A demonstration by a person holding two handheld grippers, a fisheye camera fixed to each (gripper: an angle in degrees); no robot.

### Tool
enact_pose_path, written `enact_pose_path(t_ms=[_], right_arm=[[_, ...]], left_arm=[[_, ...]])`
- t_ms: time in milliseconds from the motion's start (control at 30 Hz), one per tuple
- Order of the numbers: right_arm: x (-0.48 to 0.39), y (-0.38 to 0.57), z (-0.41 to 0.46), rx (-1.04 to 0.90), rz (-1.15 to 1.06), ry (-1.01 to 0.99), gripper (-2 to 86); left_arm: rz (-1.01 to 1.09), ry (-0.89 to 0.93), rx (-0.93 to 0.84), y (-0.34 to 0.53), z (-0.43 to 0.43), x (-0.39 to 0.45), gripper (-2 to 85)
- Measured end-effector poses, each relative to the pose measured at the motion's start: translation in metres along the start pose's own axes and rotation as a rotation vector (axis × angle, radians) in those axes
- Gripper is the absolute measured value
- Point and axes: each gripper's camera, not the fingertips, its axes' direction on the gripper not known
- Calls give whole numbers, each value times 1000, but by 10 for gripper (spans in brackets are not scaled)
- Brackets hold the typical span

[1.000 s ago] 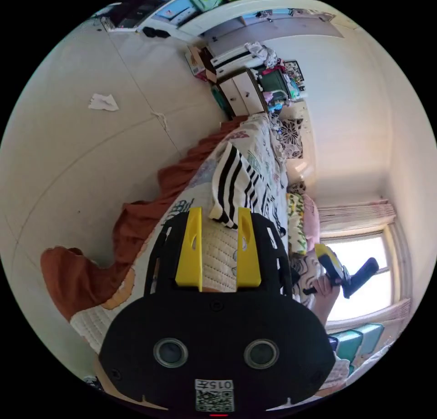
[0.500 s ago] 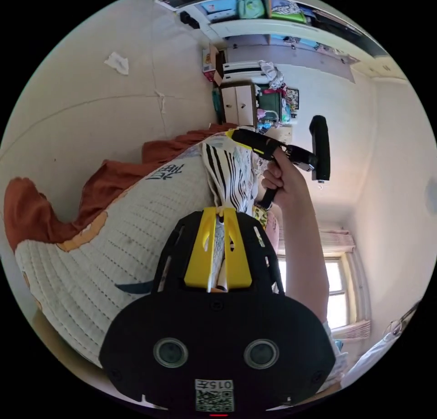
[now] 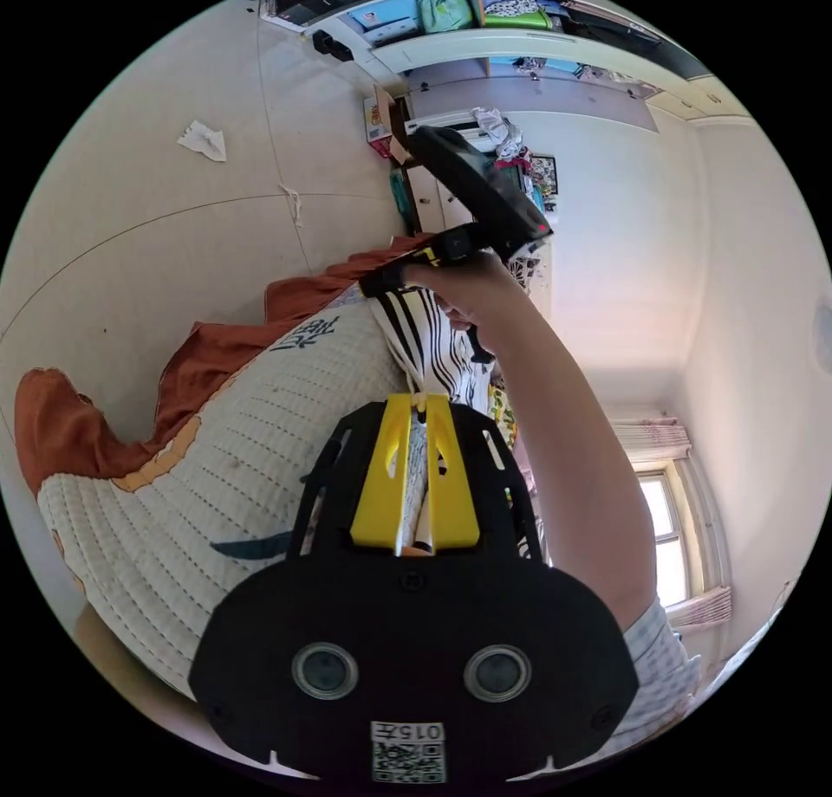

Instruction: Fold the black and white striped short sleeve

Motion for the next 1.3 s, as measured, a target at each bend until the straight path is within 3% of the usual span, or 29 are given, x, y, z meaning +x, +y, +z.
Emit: enact_pose_path(t_ms=[167, 433, 733, 833, 1000, 1167, 1300], right_arm=[[0, -4, 0, -21, -25, 81, 3], [67, 55, -19, 184, 192, -42, -10], [175, 263, 11, 559, 629, -393, -10], [182, 342, 49, 631, 756, -461, -11], [165, 454, 144, 645, 923, -658, -10], [151, 506, 206, 591, 948, -797, -9], [149, 546, 221, 535, 931, -735, 0]], left_arm=[[-4, 4, 4, 6, 2, 1, 5], [3, 10, 28, 24, 8, 6, 3], [356, -76, 78, 58, 27, 71, -5], [569, -86, -41, 81, 56, 107, -4], [941, -253, -273, 149, 127, 158, -2], [1048, -323, -453, 187, 181, 170, 6], [1098, -271, -574, 204, 202, 177, 35]])
